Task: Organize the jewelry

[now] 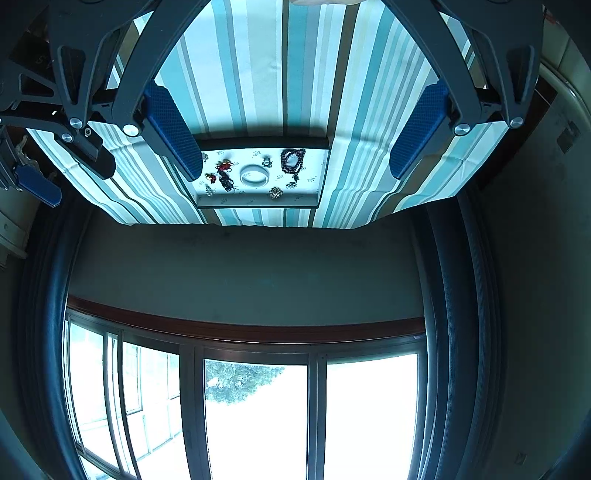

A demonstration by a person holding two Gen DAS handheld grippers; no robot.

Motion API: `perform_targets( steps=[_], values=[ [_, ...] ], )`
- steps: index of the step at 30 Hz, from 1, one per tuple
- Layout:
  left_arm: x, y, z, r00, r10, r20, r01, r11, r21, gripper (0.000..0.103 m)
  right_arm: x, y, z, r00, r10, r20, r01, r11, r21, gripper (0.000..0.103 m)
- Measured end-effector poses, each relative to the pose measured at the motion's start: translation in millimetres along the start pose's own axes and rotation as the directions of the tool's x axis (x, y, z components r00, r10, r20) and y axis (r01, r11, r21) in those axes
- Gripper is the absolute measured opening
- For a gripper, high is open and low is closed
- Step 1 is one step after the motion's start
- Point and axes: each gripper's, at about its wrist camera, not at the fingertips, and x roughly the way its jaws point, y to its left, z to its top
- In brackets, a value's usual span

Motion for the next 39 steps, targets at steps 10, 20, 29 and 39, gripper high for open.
perform_targets(
  steps=[10,20,29,39],
  values=[
    [0,0,-1,1.0,-0.001,0.0,0.001,1.0,-0.001,0.101,0,0,-1,1.0,-0.001,0.001,0.001,1.0,-0.001,0.085],
    [1,0,-1,1.0,-0.003,-0.003,0.003,1.0,0.001,0.101,1,1,-1,1.0,0.002,0.0,-0.002,1.0,-0.001,0.085],
    [4,1,-1,1.0,-0.009,-0.013,0.009,1.0,0.001,0.101,4,0,-3,1.0,0.008,-0.007,-0.008,1.0,-0.002,0.085],
    [10,1,-3,1.0,-0.001,0.002,0.001,1.0,0.011,0.101,12,-1,-5,1.0,0.013,-0.025,-0.013,1.0,-0.004,0.085]
  ],
)
